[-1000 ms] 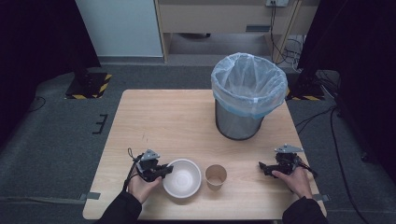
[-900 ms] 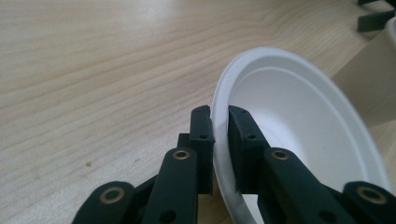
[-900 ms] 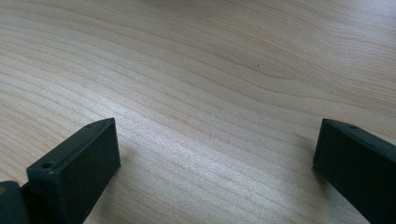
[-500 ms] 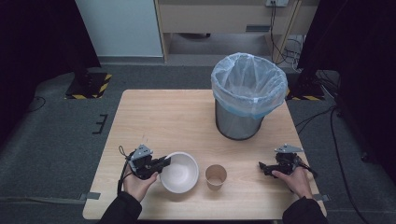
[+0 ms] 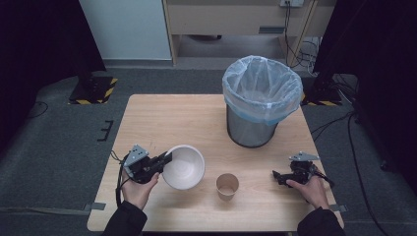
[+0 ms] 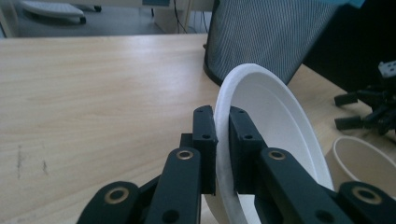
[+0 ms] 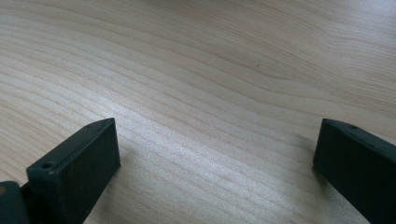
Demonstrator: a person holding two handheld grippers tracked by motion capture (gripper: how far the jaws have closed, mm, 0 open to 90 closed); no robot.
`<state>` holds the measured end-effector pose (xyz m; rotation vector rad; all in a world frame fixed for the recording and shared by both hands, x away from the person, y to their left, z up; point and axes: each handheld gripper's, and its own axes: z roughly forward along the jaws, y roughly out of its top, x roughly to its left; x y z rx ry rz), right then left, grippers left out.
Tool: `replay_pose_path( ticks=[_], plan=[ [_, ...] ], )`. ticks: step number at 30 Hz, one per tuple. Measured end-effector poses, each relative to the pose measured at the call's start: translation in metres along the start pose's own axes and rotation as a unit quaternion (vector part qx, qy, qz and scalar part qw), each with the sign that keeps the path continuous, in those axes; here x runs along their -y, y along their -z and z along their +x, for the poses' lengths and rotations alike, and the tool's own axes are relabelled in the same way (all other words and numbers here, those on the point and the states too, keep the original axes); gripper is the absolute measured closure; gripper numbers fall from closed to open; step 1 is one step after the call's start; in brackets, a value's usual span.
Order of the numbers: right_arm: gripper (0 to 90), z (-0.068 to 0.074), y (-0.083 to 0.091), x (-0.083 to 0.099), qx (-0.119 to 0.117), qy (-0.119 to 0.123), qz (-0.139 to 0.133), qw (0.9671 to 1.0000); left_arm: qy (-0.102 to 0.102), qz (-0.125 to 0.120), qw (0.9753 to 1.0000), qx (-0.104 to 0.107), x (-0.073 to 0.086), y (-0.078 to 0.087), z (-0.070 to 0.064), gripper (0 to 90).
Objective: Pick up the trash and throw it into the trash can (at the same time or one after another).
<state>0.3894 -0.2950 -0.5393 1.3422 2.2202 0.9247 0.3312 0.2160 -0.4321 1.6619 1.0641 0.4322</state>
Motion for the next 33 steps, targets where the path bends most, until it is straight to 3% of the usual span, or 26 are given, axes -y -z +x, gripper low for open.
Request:
replay_pose_path(
  ticks=[9,15,22,27,33],
  plan=[
    [0.8,0.0,0.0,0.0,0.0,-0.001,0.0,1.0,-0.003,-0.048,0.9988,-0.001,-0.03,0.006,-0.001,82.5],
    [0.8,0.0,0.0,0.0,0.0,0.0,0.0,1.0,-0.019,-0.076,0.9969,0.0,-0.056,0.005,-0.009,82.5],
    [0.8,0.0,0.0,0.0,0.0,0.0,0.0,1.0,-0.044,-0.112,0.9928,0.004,-0.093,0.0,-0.023,82.6],
    [0.8,0.0,0.0,0.0,0.0,0.0,0.0,1.0,-0.052,-0.127,0.9905,0.008,-0.11,-0.004,-0.031,82.6],
    [0.8,0.0,0.0,0.0,0.0,-0.001,0.0,1.0,-0.059,-0.156,0.986,0.012,-0.139,-0.008,-0.042,82.6]
  ],
)
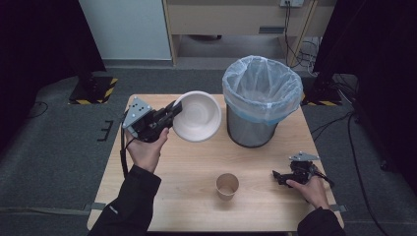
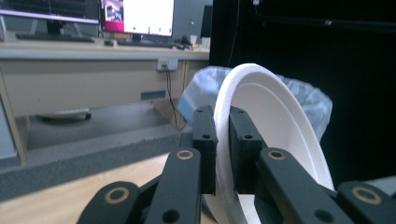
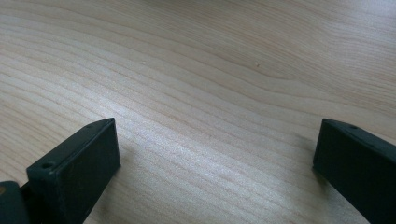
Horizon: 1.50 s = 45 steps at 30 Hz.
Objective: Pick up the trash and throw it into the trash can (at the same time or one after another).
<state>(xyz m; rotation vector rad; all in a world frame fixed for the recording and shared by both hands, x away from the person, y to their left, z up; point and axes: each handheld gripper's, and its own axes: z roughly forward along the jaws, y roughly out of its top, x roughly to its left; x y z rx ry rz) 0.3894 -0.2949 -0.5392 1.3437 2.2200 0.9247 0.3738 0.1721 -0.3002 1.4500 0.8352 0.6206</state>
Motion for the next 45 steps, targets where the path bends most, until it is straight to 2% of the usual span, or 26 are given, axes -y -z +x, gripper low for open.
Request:
replay_pose_path(
  ticks=[6,12,18,24,31,34,35,36,37,40,45],
  plan=[
    [0.8,0.0,0.0,0.0,0.0,0.001,0.0,1.0,-0.008,-0.021,0.9998,0.003,-0.023,-0.013,-0.008,82.6],
    [0.8,0.0,0.0,0.0,0.0,0.0,-0.001,1.0,-0.012,-0.037,0.9992,0.009,-0.045,-0.033,-0.014,82.6],
    [0.8,0.0,0.0,0.0,0.0,0.001,-0.001,1.0,-0.017,-0.04,0.9989,0.015,-0.056,-0.055,-0.022,82.6],
    [0.8,0.0,0.0,0.0,0.0,0.001,-0.001,1.0,-0.024,-0.042,0.9986,0.021,-0.065,-0.079,-0.03,82.6],
    [0.8,0.0,0.0,0.0,0.0,0.001,-0.001,1.0,-0.023,-0.044,0.9985,0.024,-0.071,-0.107,-0.04,82.6],
    [0.8,0.0,0.0,0.0,0.0,0.001,-0.002,1.0,-0.022,-0.043,0.9986,0.022,-0.071,-0.119,-0.042,82.6],
    [0.8,0.0,0.0,0.0,0.0,-0.001,-0.001,1.0,-0.022,-0.04,0.9988,0.02,-0.071,-0.127,-0.044,82.6],
    [0.8,0.0,0.0,0.0,0.0,-0.001,-0.001,1.0,-0.022,-0.04,0.9988,0.02,-0.071,-0.127,-0.044,82.6],
    [0.8,0.0,0.0,0.0,0.0,0.0,-0.001,1.0,-0.027,-0.038,0.9988,0.016,-0.071,-0.132,-0.044,82.6],
    [0.8,0.0,0.0,0.0,0.0,-0.001,-0.001,1.0,-0.019,-0.031,0.9992,0.02,-0.07,-0.146,-0.047,82.6],
    [0.8,0.0,0.0,0.0,-0.001,0.001,0.001,1.0,-0.022,-0.026,0.9993,0.015,-0.071,-0.167,-0.054,82.6]
  ],
)
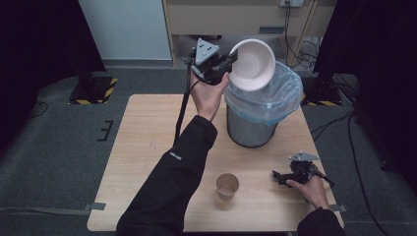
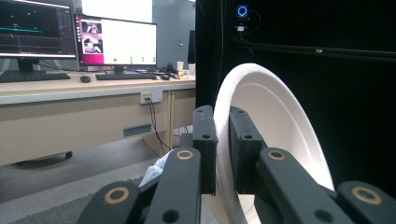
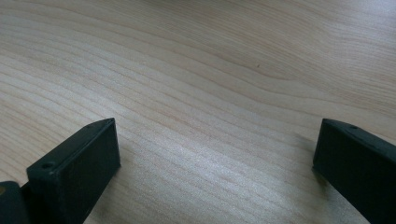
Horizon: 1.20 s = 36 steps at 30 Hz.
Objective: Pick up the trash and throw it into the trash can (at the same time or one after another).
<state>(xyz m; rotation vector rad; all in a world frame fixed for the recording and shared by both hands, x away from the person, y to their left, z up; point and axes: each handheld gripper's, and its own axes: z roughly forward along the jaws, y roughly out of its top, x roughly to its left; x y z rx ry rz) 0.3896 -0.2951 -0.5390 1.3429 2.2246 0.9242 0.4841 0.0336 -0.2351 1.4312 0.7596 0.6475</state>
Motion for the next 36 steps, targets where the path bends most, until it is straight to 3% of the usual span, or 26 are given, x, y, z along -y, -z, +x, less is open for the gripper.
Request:
replay_pose_path(
  ticks=[5,15,18,19,21,25,29,36],
  plan=[
    [0.8,0.0,0.0,0.0,0.0,0.001,0.0,1.0,-0.011,-0.001,0.9999,-0.008,0.003,-0.018,-0.007,82.6],
    [0.8,0.0,0.0,0.0,0.0,0.002,-0.001,1.0,-0.025,0.02,0.9991,-0.029,0.015,-0.05,-0.008,82.5],
    [0.8,0.0,0.0,0.0,0.0,0.003,-0.001,1.0,-0.013,0.03,0.9993,-0.018,0.021,-0.06,-0.006,77.9],
    [0.8,0.0,0.0,0.0,0.0,0.003,-0.001,1.0,0.003,0.032,0.9995,-0.006,0.025,-0.063,-0.005,77.9],
    [0.8,0.0,0.0,0.0,0.0,0.003,-0.003,1.0,-0.003,0.038,0.9993,-0.003,0.028,-0.063,-0.004,69.7],
    [0.8,0.0,0.0,0.0,-0.001,0.002,-0.002,1.0,-0.01,0.034,0.9993,0.007,0.027,-0.053,-0.003,62.1],
    [0.8,0.0,-0.001,0.0,-0.002,0.002,-0.002,1.0,-0.012,0.026,0.9995,0.015,0.022,-0.031,-0.001,54.1],
    [0.8,0.001,-0.001,0.0,-0.002,0.001,-0.003,1.0,-0.015,0.029,0.9987,0.038,0.028,0.033,0.004,44.9]
  ],
)
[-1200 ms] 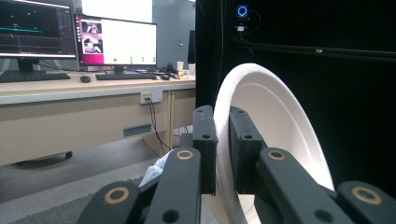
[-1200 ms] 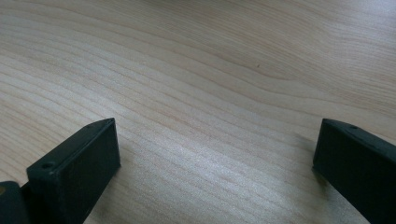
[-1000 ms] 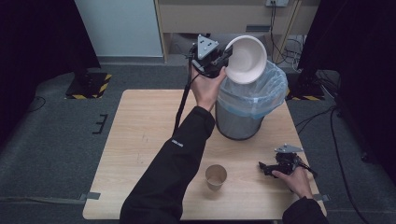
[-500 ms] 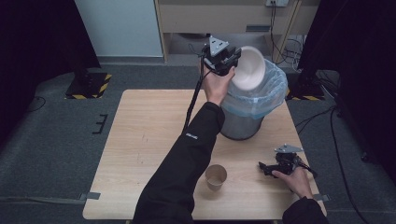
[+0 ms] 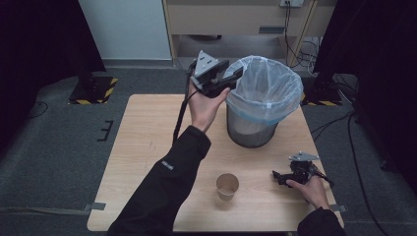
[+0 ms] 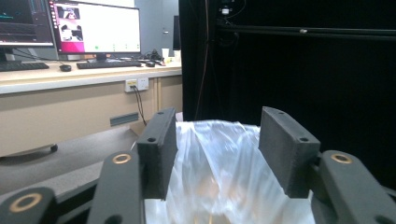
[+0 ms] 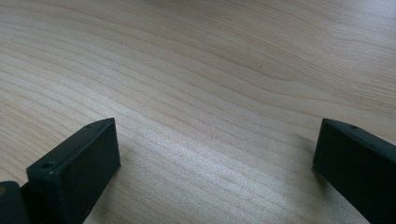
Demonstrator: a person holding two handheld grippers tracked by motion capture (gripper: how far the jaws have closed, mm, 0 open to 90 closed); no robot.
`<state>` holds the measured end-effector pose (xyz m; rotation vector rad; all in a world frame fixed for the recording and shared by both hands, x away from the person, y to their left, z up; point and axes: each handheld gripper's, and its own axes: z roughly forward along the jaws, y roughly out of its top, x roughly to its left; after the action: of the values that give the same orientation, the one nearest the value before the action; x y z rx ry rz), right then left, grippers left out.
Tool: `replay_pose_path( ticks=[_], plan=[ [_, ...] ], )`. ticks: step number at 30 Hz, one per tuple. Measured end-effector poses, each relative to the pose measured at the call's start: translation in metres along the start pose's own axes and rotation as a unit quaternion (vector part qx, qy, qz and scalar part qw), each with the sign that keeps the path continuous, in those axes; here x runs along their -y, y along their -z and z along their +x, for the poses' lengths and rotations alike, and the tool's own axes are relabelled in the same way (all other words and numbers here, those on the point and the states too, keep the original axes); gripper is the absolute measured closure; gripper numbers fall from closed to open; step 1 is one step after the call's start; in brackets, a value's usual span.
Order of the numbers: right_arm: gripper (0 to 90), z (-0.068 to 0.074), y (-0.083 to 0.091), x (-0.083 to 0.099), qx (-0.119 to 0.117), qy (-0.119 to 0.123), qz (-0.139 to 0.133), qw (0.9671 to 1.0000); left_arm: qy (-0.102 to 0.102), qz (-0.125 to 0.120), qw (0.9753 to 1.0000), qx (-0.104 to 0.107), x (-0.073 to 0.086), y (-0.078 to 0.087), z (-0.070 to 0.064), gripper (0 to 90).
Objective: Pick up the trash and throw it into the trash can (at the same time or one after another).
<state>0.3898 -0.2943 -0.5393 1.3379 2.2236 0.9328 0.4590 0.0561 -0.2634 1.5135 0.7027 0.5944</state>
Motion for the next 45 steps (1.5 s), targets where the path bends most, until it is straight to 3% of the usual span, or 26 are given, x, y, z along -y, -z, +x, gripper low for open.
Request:
replay_pose_path(
  ticks=[3,6,10,17,25,32,34,38,42,44,45],
  plan=[
    [0.8,0.0,0.0,0.0,0.001,0.001,-0.001,1.0,-0.005,0.011,0.9999,0.001,0.011,0.03,0.002,42.6],
    [0.8,0.0,0.0,0.0,0.0,0.001,-0.001,1.0,0.003,0.027,0.9996,0.007,0.027,0.056,0.005,40.1],
    [0.8,0.0,0.0,0.0,0.0,0.001,0.001,1.0,0.007,0.048,0.9987,0.011,0.048,0.082,0.004,37.8],
    [0.8,0.0,0.0,0.0,0.001,0.0,0.001,1.0,0.015,0.098,0.9948,0.023,0.104,0.106,-0.008,36.7],
    [0.8,0.0,0.0,0.0,0.001,0.0,0.001,1.0,0.029,0.174,0.9829,0.051,0.169,0.101,-0.03,36.3],
    [0.8,0.0,0.0,0.0,0.001,0.0,0.001,1.0,0.038,0.236,0.9678,0.079,0.213,0.091,-0.046,37.3],
    [0.8,0.0,0.0,0.0,0.001,0.0,0.001,1.0,0.039,0.249,0.964,0.086,0.22,0.09,-0.047,38.8],
    [0.8,0.0,0.0,0.0,0.001,0.0,0.001,1.0,0.042,0.26,0.9603,0.093,0.225,0.088,-0.047,42.7],
    [0.8,0.0,0.0,0.0,0.001,0.0,0.001,1.0,0.048,0.275,0.9551,0.101,0.23,0.086,-0.048,52.8],
    [0.8,0.0,0.0,0.0,0.001,0.0,0.001,1.0,0.051,0.283,0.9521,0.103,0.232,0.086,-0.049,62.2],
    [0.8,0.0,0.0,0.0,0.001,0.0,0.001,1.0,0.051,0.287,0.9509,0.104,0.233,0.086,-0.049,62.2]
  ],
)
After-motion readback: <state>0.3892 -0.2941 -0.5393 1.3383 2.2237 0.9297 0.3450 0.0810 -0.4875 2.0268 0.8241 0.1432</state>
